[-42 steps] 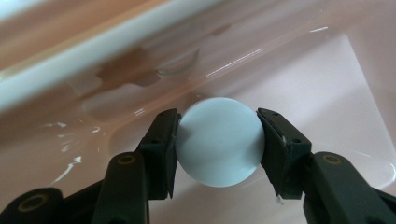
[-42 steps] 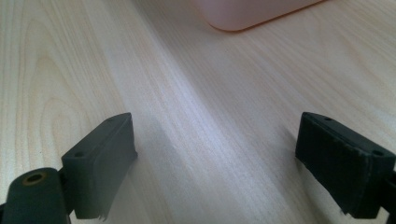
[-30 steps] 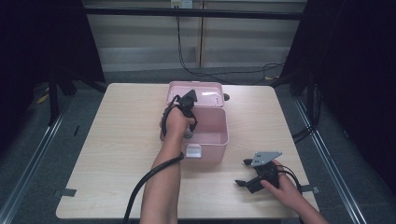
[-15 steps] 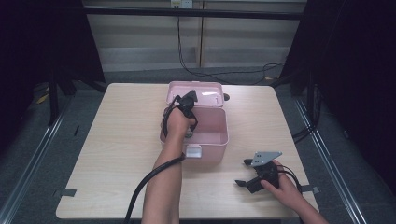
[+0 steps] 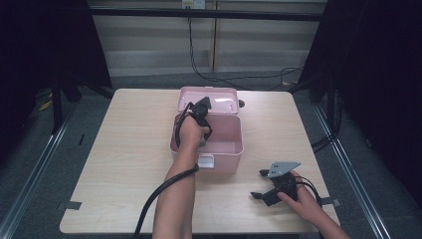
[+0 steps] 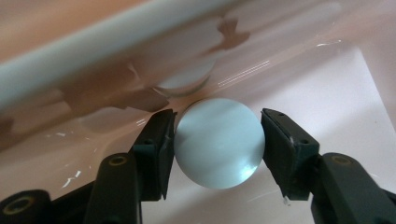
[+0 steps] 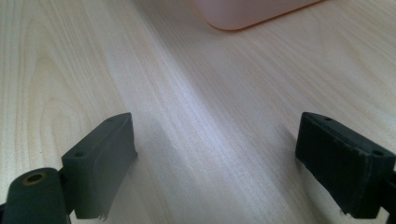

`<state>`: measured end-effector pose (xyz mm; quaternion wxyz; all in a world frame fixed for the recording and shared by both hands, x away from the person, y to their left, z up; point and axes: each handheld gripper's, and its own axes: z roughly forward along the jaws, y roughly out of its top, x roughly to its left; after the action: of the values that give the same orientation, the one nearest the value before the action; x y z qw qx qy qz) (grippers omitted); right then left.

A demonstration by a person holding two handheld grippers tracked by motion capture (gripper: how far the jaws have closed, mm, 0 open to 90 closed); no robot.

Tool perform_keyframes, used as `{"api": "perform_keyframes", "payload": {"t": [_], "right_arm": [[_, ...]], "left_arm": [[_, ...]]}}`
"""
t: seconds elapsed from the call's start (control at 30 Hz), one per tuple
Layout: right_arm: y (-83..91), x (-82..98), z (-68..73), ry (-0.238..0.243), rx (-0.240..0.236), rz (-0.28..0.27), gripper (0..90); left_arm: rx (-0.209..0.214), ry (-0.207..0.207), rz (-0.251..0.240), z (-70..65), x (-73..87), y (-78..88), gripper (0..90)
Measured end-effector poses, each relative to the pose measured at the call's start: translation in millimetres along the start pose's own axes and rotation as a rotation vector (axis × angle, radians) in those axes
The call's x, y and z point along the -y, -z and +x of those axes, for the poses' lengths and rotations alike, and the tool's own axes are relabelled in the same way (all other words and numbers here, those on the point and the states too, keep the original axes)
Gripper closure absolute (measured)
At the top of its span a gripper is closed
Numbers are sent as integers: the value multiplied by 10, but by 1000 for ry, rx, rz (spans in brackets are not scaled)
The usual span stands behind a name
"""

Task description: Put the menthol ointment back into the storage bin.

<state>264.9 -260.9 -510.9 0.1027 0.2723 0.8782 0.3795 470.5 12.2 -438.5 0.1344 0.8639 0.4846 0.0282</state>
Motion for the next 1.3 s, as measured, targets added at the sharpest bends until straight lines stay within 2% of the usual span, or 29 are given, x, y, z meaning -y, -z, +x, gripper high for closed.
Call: {"api": "perform_keyframes", "payload": {"t": [0.2,0.33,0.6,0.73,1.03,1.13,1.3], "right_arm": [[0,0,0,0,0,0,115],[0,0,0,0,0,0,115],[0,0,0,0,0,0,115],[0,0,0,0,0,0,115],[0,0,-1,2,-1,0,115],[0,0,-2,2,-1,0,115],[0,-1,-1,0,-1,0,114]], "left_arm": [[6,20,12,0,12,4,380],[19,36,23,4,22,31,360],[17,66,34,29,44,106,321],[18,75,37,42,60,143,270],[52,70,29,28,72,257,214],[43,59,33,14,75,287,191],[58,55,42,17,97,332,168]]}}
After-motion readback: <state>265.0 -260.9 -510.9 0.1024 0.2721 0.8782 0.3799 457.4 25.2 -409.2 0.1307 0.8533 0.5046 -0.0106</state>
